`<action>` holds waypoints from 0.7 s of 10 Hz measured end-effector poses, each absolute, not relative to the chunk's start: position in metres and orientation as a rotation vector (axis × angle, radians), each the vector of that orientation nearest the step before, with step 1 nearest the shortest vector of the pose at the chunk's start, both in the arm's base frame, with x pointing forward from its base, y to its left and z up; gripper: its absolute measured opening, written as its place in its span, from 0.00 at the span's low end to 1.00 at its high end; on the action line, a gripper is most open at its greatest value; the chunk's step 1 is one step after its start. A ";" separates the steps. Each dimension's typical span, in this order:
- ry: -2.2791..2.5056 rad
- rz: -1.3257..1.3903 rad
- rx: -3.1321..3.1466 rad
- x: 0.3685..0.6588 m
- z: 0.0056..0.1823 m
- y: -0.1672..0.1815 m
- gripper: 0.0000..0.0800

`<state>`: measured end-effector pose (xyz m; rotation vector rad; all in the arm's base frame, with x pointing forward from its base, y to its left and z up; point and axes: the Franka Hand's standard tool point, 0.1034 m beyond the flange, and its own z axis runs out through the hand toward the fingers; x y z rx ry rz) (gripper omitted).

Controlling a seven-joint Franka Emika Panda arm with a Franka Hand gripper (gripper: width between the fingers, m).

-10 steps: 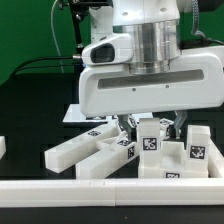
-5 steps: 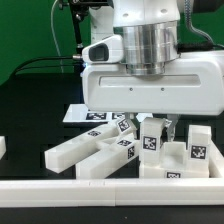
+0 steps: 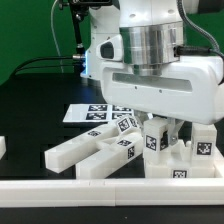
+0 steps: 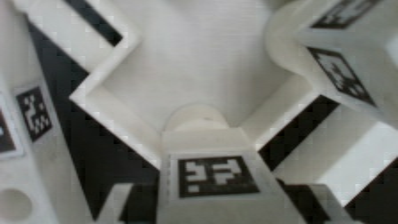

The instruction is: Assemble chair

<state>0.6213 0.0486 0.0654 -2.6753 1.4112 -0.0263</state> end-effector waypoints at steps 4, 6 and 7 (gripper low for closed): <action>1.681 -0.015 -2.496 0.623 0.065 0.050 0.36; 1.614 -0.018 -2.540 0.623 0.065 0.051 0.60; 1.532 -0.013 -2.594 0.622 0.067 0.051 0.60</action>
Offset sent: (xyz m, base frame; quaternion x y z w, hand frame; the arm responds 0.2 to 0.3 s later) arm 0.0000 0.0000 0.0000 0.0000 0.0000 0.0000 1.0000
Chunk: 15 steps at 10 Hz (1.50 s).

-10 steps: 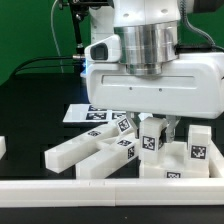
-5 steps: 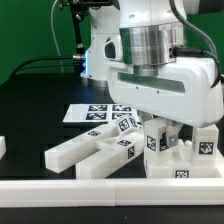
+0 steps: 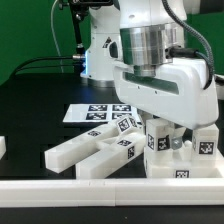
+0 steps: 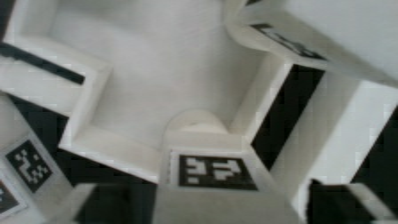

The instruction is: Assemble chair

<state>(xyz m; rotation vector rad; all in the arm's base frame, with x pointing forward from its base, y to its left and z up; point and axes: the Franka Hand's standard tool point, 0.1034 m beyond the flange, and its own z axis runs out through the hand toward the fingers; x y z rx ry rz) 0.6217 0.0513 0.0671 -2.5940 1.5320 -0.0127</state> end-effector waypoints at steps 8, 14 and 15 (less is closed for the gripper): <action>0.338 -0.078 -3.005 0.613 0.077 0.046 0.81; 0.115 -0.118 -3.028 0.615 0.076 0.043 0.47; 0.210 -0.113 -3.020 0.615 0.076 0.043 0.35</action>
Offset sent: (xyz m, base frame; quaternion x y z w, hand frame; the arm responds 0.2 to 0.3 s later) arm -0.0194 -0.0020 0.0079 0.0062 -0.0033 -0.2826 0.9592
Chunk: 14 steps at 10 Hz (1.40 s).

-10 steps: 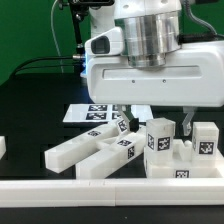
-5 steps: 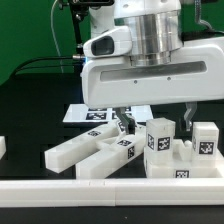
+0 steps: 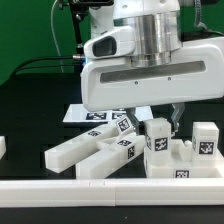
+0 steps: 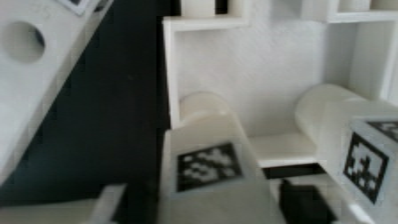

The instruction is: Assemble chair

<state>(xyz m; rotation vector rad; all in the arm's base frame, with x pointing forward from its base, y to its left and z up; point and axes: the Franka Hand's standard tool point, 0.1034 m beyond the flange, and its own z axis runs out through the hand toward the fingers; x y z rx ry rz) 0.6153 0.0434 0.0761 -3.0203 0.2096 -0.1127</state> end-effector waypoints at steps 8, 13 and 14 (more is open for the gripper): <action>1.244 -0.081 -2.741 0.619 0.076 0.048 0.36; 1.895 -0.018 -2.312 0.619 0.076 0.052 0.36; 2.014 -0.004 -2.199 0.620 0.075 0.054 0.36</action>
Offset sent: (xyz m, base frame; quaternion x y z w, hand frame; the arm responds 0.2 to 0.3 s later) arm 0.0000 0.0000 0.0000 0.0000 0.0000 0.1296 0.9916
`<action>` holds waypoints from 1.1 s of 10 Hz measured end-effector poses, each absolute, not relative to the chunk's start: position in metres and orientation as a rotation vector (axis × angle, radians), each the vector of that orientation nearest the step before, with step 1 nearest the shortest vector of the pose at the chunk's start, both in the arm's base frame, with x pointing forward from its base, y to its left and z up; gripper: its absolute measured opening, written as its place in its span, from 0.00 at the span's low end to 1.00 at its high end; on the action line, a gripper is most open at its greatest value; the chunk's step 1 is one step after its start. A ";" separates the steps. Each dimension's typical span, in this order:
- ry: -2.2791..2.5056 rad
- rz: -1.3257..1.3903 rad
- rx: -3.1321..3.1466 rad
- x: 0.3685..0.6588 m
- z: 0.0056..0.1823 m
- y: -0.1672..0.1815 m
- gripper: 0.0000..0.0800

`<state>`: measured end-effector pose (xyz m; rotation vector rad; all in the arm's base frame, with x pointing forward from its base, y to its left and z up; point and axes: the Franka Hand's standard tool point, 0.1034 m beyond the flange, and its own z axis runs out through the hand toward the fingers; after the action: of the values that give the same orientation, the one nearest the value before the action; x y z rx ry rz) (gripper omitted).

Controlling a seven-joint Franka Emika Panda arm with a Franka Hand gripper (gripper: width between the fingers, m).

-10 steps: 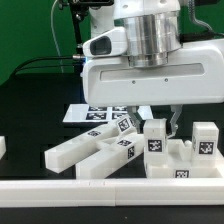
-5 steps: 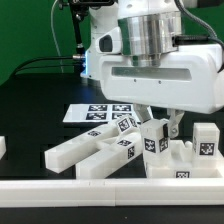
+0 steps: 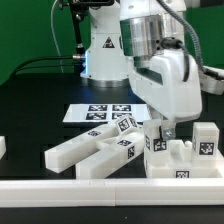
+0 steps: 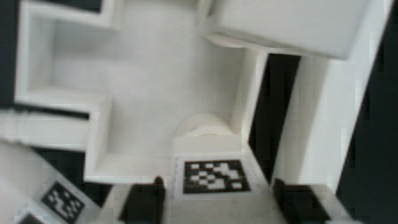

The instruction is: Assemble chair

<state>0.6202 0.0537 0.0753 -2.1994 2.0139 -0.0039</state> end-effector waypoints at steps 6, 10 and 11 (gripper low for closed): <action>2.030 0.009 -2.167 0.619 0.073 0.058 0.56; 1.421 -0.054 -2.615 0.619 0.074 0.052 0.81; 1.324 -0.064 -2.668 0.619 0.073 0.053 0.81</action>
Offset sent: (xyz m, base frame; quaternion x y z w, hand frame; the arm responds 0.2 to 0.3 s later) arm 0.0000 0.0000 0.0000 0.0000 0.0000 0.0650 0.9979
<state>0.6193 0.0525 0.0732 -2.6680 1.3235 -0.0635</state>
